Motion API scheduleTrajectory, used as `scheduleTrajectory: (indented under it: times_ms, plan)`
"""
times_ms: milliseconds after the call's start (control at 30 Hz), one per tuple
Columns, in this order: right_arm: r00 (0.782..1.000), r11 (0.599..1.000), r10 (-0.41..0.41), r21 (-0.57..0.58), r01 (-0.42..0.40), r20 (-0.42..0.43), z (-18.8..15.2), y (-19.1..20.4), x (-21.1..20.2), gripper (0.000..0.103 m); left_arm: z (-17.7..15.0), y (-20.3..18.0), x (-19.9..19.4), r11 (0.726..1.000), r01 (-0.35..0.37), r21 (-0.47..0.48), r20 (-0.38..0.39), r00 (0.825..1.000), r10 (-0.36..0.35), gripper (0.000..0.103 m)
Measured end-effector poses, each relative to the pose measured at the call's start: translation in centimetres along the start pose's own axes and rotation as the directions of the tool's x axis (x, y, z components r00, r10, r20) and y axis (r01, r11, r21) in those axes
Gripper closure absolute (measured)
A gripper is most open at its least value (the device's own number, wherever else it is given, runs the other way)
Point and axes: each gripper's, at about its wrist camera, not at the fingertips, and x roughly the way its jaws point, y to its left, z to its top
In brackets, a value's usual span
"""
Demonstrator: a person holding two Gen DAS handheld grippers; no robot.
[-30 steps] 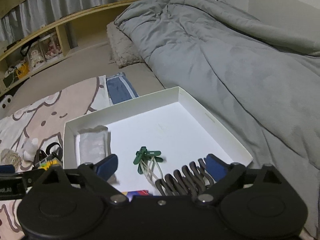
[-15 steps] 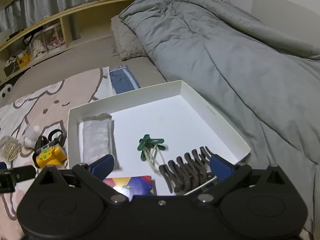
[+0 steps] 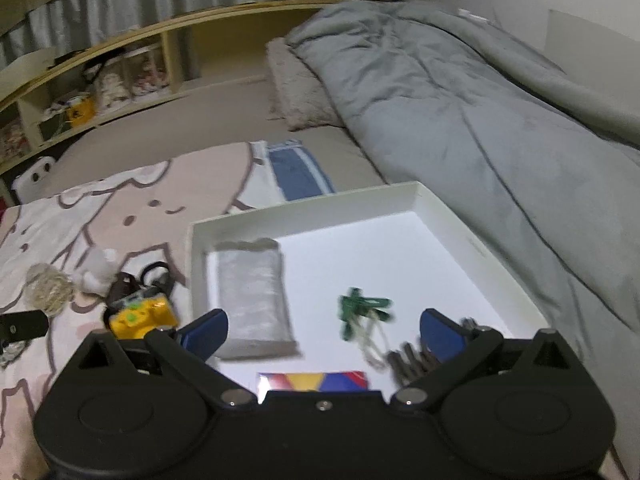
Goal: Organize objects
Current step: 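Move both tools back over the remaining items on the bed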
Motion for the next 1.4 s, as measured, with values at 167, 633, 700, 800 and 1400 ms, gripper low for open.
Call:
scheduleTrajectory:
  times_ms: [167,633,700,800,1400]
  plan:
    - [0.998,0.997,0.054,-0.046,-0.054,0.012,0.7,2.4,0.2,0.0,0.3,3.1,-0.7,0.997,-0.063,-0.043,0.014,0.998,0.063,0.0]
    - [0.98,0.962,0.197,-0.202,-0.184,0.043,0.5,9.1,2.1,0.0,-0.8,10.7,-0.6,0.953,-0.213,-0.214,-0.016,0.977,0.215,0.0]
    - [0.977,0.956,0.207,-0.224,-0.191,0.05,0.4,10.0,2.5,0.0,-1.2,11.7,-0.4,0.943,-0.225,-0.244,-0.02,0.974,0.227,0.0]
    - [0.973,0.943,0.228,-0.258,-0.209,0.046,0.0,11.2,3.2,0.0,-1.6,13.1,0.1,0.923,-0.251,-0.293,-0.047,0.968,0.248,0.0]
    - [0.94,0.855,0.321,-0.393,-0.339,-0.113,-2.1,13.5,7.0,0.031,-2.4,15.5,5.3,0.856,-0.318,-0.408,-0.124,0.948,0.293,0.0]
